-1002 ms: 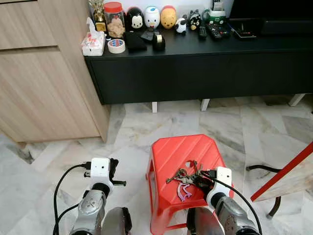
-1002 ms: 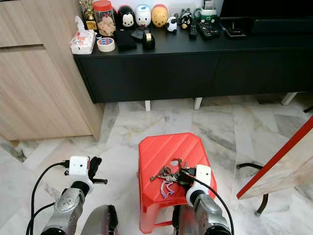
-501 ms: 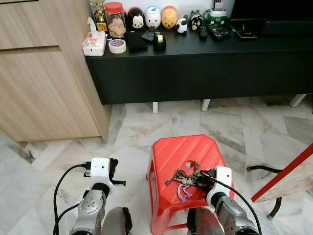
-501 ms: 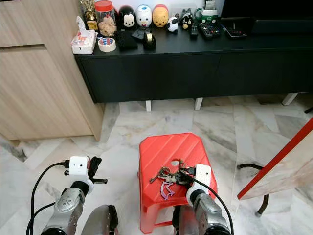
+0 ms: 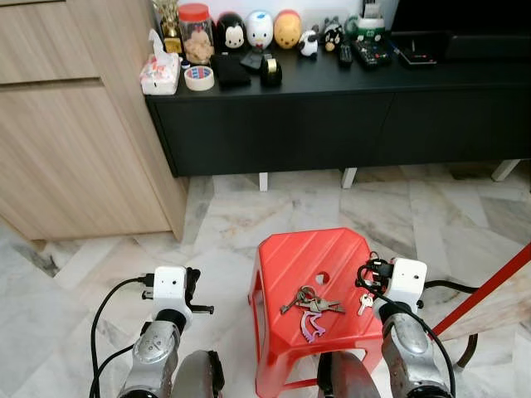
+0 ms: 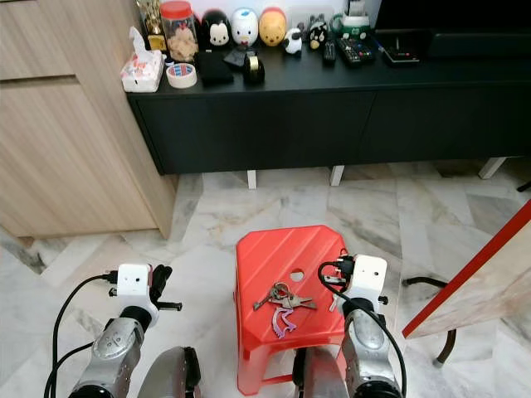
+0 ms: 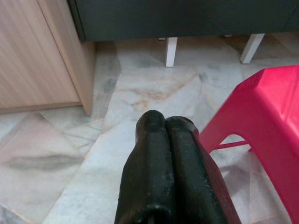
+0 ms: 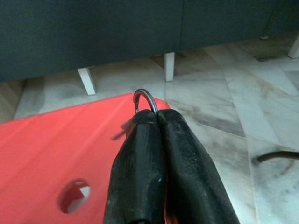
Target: Hang keys on a hook
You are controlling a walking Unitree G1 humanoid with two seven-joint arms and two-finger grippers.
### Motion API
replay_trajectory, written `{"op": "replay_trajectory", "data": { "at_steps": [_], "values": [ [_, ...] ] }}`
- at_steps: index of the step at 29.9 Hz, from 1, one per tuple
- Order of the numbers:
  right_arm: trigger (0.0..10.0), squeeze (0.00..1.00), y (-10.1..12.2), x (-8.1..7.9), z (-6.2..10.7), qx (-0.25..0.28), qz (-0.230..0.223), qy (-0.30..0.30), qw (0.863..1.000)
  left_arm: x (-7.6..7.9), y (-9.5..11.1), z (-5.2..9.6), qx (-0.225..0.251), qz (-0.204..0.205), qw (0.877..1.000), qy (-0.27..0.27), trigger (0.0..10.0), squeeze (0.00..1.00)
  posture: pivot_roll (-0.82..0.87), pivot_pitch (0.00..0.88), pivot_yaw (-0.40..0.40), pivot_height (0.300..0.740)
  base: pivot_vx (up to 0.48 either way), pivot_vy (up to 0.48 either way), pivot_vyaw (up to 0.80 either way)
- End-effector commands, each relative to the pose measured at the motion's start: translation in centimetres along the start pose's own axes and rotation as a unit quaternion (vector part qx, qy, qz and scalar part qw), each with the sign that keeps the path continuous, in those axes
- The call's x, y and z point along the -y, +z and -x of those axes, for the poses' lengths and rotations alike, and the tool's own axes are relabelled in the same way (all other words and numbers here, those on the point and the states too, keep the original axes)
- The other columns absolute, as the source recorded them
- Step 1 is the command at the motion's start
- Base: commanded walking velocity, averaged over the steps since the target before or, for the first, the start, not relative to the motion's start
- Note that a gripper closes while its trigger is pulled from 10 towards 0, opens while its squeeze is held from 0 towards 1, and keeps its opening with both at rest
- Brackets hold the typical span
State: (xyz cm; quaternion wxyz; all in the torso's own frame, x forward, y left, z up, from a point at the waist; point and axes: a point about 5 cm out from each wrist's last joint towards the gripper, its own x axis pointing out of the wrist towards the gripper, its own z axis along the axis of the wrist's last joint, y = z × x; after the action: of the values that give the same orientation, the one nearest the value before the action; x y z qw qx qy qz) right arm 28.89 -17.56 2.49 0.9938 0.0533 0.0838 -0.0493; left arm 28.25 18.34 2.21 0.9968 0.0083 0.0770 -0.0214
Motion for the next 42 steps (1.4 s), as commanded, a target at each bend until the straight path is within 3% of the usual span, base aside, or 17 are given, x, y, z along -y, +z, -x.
{"op": "replay_trajectory", "data": {
  "at_steps": [1, 9, 26, 33, 42],
  "values": [
    [10.0, 0.00, -0.2, -0.2, 0.2, -0.001, -0.004, 0.004, 1.000, -0.7, -0.9, 0.5, -0.021, -0.011, 1.000, 0.010, 10.0, 0.00, -0.01, 0.062, -0.016, 0.607, 0.000, 0.000, 0.00],
    [10.0, 0.00, -0.3, -0.6, 0.1, -0.007, -0.015, 0.009, 1.000, -1.5, -3.1, 1.7, -0.073, -0.024, 0.997, 0.029, 10.0, 0.00, 0.00, 0.041, -0.013, 0.622, 0.000, 0.000, 0.00],
    [10.0, 0.00, -1.4, -0.7, 0.5, -0.034, -0.018, 0.001, 0.999, -2.2, -6.5, 4.0, -0.165, -0.027, 0.985, 0.047, 10.0, 0.00, 0.00, 0.000, -0.005, 0.736, 0.000, 0.000, 0.00],
    [10.0, 0.00, -1.9, -0.3, 0.6, -0.043, -0.018, -0.003, 0.999, -1.9, -8.8, 5.9, -0.237, -0.028, 0.970, 0.048, 10.0, 0.00, 0.00, 0.000, -0.008, 0.736, 0.000, 0.000, 0.00],
    [10.0, 0.00, -1.8, -0.1, 0.6, -0.038, -0.013, 0.000, 0.999, -1.6, -10.6, 7.7, -0.287, -0.025, 0.956, 0.048, 10.0, 0.00, 0.00, 0.000, -0.009, 0.740, 0.000, 0.000, 0.00]
  ]
}}
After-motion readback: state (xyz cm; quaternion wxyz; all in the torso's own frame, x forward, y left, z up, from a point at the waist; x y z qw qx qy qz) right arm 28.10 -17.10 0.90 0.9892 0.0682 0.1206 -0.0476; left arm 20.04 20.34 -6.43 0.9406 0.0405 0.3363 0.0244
